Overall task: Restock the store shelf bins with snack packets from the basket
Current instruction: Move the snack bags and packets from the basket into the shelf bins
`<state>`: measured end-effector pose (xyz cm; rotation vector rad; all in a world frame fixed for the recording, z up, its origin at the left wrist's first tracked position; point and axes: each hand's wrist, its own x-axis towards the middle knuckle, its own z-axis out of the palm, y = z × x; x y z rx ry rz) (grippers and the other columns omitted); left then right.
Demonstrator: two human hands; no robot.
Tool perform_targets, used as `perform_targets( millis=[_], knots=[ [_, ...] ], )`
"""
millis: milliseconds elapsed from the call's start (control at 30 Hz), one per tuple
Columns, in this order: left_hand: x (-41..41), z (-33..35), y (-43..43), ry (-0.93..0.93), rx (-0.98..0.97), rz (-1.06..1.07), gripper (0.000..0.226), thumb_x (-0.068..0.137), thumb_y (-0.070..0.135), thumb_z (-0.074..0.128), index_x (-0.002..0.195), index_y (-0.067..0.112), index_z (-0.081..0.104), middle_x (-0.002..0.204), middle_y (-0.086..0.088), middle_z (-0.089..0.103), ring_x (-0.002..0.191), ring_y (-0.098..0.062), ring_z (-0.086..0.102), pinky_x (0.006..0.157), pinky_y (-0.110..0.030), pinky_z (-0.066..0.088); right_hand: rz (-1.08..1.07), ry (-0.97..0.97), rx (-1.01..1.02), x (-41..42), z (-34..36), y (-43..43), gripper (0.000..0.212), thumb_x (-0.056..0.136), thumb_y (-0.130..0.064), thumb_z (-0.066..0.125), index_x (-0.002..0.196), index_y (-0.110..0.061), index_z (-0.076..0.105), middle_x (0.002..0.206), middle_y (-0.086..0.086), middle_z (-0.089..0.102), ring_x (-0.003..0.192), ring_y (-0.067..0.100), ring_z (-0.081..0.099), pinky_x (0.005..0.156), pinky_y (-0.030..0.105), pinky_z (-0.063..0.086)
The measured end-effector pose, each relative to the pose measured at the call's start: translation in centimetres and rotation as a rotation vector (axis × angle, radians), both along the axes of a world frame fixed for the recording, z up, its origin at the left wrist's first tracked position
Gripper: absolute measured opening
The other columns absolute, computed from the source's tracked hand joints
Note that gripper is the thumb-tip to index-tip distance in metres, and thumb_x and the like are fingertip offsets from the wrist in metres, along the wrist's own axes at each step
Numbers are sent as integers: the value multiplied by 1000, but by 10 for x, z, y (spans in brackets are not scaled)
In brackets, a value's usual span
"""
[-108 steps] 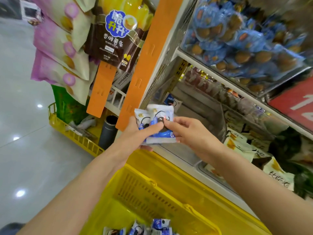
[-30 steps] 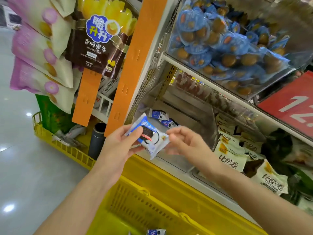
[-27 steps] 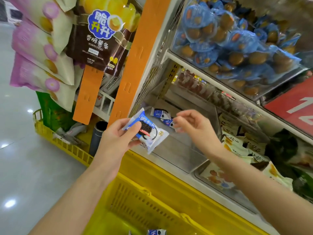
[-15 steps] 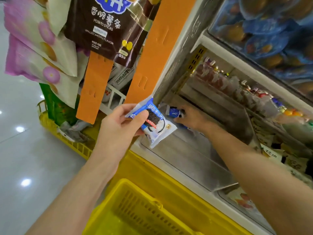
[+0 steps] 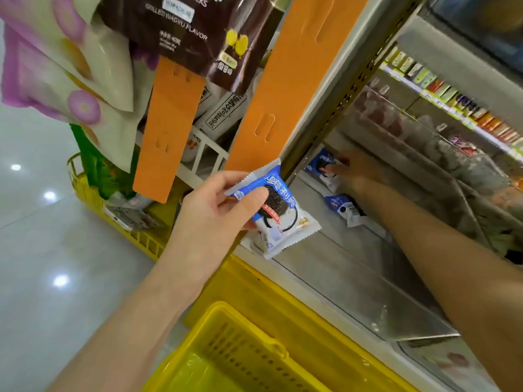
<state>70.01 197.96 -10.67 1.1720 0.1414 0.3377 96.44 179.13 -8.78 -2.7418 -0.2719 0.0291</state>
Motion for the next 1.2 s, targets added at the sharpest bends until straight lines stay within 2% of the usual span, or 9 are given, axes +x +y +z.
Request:
perform_targets(
  millis=[233, 367, 467, 567, 633, 767, 900, 1000, 1200],
  knots=[
    [1, 0, -1, -6, 1, -12, 29, 69, 32, 63, 96, 25, 61, 89, 3, 72, 85, -9, 69, 59, -17, 54, -2, -398, -386, -10, 1, 7, 43, 86, -38, 64, 118, -13, 52, 124, 12, 52, 114, 29, 48, 90, 38, 40],
    [1, 0, -2, -9, -14, -16, 31, 67, 33, 63, 96, 24, 60, 90, 3, 72, 86, -9, 69, 61, -19, 55, -19, -258, -200, -29, 16, -10, 29, 90, -42, 55, 99, -14, 56, 96, 7, 61, 88, 25, 59, 72, 34, 46],
    [1, 2, -2, -11, -17, -30, 35, 67, 32, 63, 99, 20, 60, 91, 1, 71, 84, -9, 70, 61, -19, 56, 165, 0, -328, -50, 13, -26, 38, 88, -45, 56, 94, -7, 62, 78, 4, 60, 70, 16, 56, 61, 23, 43],
    [0, 3, -3, -11, -21, -37, 34, 71, 28, 63, 103, 17, 59, 94, -1, 71, 84, -10, 70, 61, -20, 56, 209, 142, -322, -60, 3, -36, 50, 81, -40, 69, 117, -9, 54, 110, 6, 58, 96, 19, 59, 86, 36, 52],
    [-1, 4, -4, -21, -31, -40, 28, 73, 25, 64, 101, 18, 60, 92, 1, 71, 83, -9, 70, 60, -19, 55, 192, 141, -293, -62, 2, -39, 52, 79, -32, 73, 121, -8, 52, 119, 8, 58, 106, 21, 59, 94, 39, 50],
    [-2, 4, -4, -30, -41, -55, 28, 71, 27, 64, 98, 21, 59, 89, 2, 72, 83, -7, 69, 59, -17, 54, 132, 169, -179, -59, 19, -43, 41, 86, -20, 66, 122, -6, 50, 110, 4, 58, 101, 15, 55, 86, 27, 42],
    [0, 2, -4, -34, -49, -58, 26, 75, 24, 64, 100, 20, 59, 95, 0, 70, 85, -10, 70, 62, -20, 56, 52, 214, -204, -54, 37, -48, 40, 95, -19, 51, 133, -5, 45, 132, 14, 52, 118, 27, 50, 99, 34, 38],
    [1, 1, -4, -40, -44, -54, 31, 68, 32, 64, 97, 23, 59, 90, 4, 71, 83, -8, 69, 62, -20, 56, 48, 156, -271, -51, 35, -46, 38, 94, -15, 53, 130, -4, 49, 130, 16, 54, 116, 30, 53, 96, 33, 40],
    [5, 0, -3, -37, -48, -52, 31, 64, 34, 63, 94, 26, 58, 86, 7, 70, 83, -6, 69, 57, -17, 54, -39, 74, -137, -42, 28, -41, 43, 89, -1, 58, 130, 3, 47, 131, 20, 52, 120, 31, 51, 94, 30, 40]
  ],
)
